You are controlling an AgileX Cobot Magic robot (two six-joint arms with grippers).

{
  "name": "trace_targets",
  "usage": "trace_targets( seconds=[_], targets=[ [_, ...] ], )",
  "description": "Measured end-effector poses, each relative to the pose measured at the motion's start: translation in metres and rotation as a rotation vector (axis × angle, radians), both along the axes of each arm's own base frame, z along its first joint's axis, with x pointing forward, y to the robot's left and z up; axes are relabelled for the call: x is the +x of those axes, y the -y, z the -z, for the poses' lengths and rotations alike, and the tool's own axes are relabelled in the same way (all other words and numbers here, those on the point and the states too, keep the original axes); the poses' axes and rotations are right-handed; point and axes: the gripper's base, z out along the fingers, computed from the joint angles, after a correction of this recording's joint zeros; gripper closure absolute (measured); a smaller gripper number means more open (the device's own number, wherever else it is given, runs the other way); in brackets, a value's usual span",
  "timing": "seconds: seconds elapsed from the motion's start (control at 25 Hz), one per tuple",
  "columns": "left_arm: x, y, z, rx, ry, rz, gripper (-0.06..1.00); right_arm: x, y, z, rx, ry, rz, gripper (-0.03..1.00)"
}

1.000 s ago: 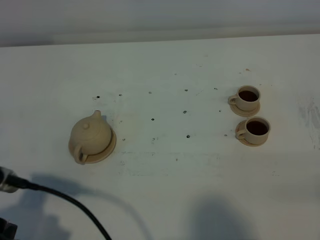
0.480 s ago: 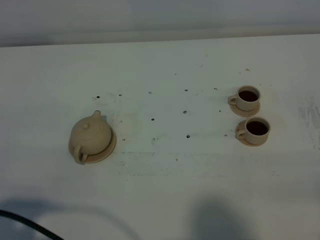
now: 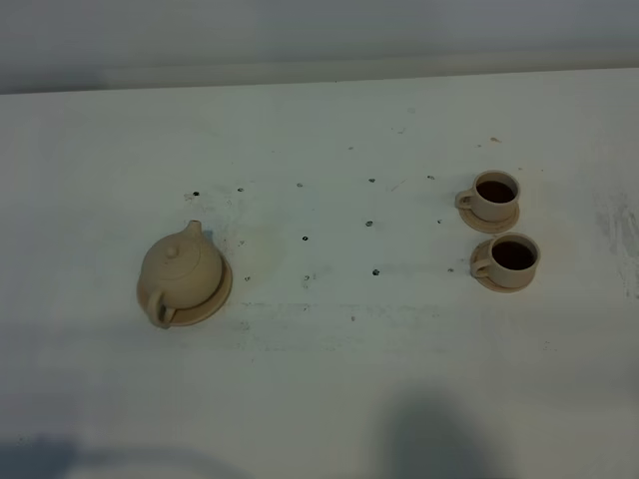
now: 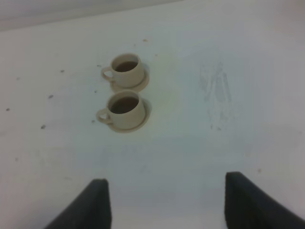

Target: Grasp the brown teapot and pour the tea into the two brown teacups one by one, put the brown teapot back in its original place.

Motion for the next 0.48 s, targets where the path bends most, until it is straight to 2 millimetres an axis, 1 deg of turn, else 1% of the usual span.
trace_targets(
  seconds=[0.48],
  targets=[
    [-0.0005, -0.0002, 0.0000, 0.008, 0.004, 0.001, 0.42, 0.0000, 0.0000, 0.0000, 0.000, 0.000, 0.000, 0.43]
  ],
)
